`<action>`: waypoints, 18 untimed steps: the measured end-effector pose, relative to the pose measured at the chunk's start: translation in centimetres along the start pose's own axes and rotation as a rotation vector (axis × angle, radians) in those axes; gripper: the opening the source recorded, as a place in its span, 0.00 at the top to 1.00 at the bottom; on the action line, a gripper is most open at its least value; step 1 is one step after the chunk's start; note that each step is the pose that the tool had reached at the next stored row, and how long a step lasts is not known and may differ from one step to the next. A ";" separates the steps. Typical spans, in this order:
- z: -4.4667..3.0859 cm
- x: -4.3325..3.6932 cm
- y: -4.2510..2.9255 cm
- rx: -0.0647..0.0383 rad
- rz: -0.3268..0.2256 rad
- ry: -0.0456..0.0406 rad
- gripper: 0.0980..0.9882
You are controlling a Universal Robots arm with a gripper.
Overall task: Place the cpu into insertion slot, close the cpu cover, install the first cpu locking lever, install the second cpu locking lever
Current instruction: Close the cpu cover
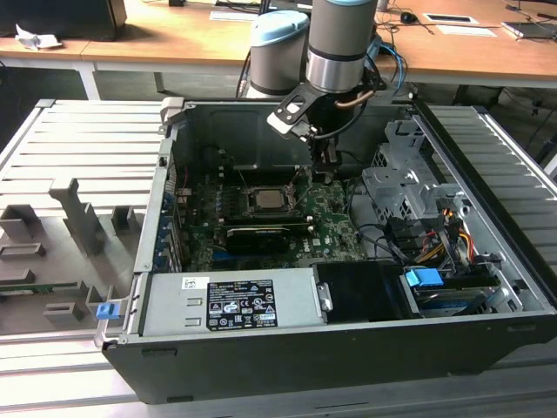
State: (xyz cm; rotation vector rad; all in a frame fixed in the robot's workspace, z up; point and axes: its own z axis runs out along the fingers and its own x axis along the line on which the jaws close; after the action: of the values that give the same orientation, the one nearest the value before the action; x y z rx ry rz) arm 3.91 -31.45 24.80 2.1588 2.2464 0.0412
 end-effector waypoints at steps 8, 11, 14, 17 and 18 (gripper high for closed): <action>-0.01 0.01 -0.21 0.000 0.000 0.0000 0.99; -0.01 0.01 -0.27 0.000 0.000 0.0000 0.99; -0.01 0.01 -0.35 0.000 0.000 0.0000 0.99; -0.02 0.02 -0.41 0.000 0.000 0.0000 0.99; -0.02 0.02 -0.43 0.000 0.000 0.0000 0.99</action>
State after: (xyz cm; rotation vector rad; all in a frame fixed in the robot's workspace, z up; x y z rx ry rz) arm 3.48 -31.45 24.80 2.1587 2.2464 0.0412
